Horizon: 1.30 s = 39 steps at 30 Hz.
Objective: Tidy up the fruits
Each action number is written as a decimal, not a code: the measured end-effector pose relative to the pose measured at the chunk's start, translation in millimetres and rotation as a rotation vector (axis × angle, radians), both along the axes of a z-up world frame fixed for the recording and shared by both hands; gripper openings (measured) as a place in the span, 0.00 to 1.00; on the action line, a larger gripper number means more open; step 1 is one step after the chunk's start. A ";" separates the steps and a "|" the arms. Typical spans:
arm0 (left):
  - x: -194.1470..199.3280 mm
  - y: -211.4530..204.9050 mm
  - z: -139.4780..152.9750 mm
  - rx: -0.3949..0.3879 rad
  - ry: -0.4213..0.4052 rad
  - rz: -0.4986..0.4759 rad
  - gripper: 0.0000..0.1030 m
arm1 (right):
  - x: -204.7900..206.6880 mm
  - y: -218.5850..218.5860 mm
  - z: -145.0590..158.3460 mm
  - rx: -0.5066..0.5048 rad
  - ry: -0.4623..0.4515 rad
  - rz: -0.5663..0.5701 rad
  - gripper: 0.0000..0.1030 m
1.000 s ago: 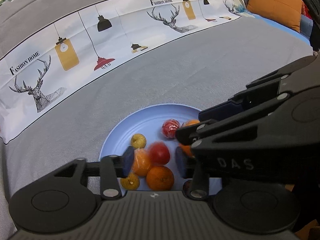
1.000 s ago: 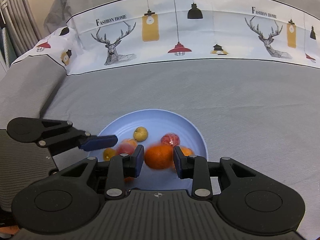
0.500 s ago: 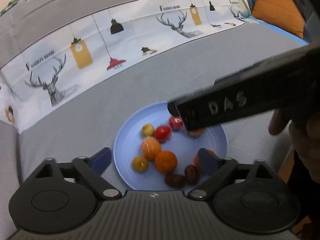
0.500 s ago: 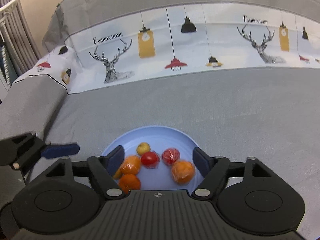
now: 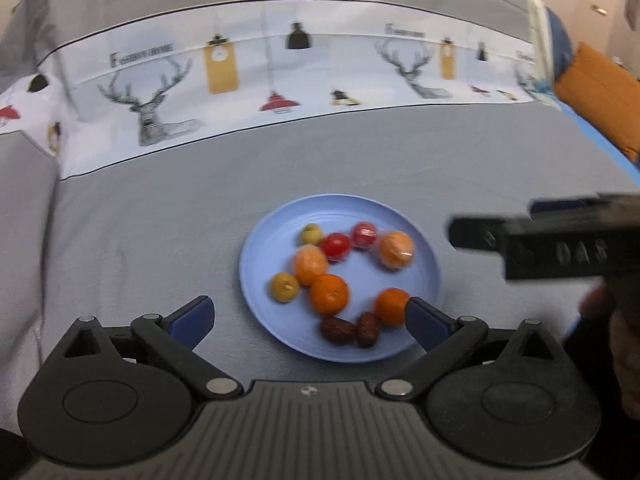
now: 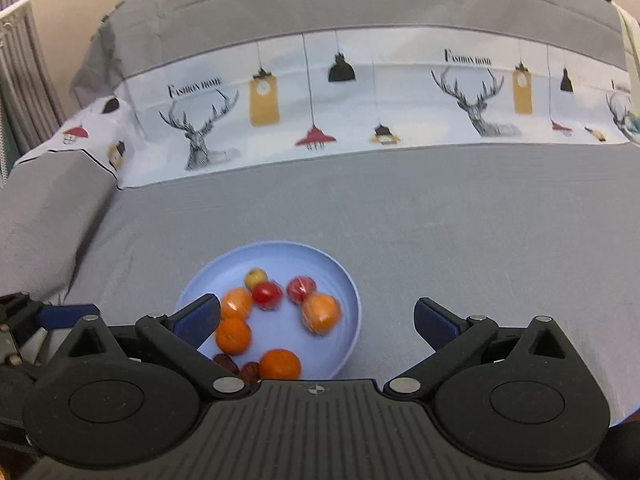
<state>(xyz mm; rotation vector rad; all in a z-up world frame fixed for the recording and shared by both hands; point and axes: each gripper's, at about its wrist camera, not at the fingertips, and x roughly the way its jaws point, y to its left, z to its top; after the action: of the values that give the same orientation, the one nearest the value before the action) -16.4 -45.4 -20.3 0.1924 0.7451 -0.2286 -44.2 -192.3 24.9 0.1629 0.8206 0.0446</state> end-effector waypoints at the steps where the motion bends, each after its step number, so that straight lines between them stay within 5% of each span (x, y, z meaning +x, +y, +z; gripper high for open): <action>1: 3.2 1.5 -0.3 0.000 0.003 0.019 0.99 | 1.8 0.6 -3.9 -0.007 0.016 0.005 0.99; 9: 28.8 9.5 -13.3 0.074 0.052 0.147 0.99 | 11.0 7.5 -16.6 -0.040 0.062 0.009 0.99; 13: 36.6 21.5 -15.1 0.030 0.102 0.181 0.99 | 15.0 9.6 -20.6 -0.044 0.078 0.014 0.99; 39: 38.0 20.7 -14.1 0.006 0.119 0.181 0.99 | 17.3 20.9 -24.3 -0.067 0.089 0.049 0.99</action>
<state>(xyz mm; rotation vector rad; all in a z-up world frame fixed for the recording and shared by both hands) 21.6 -24.8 -34.4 0.1172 0.8767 -0.0659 -26.8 -171.4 0.5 0.0820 0.9141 0.0564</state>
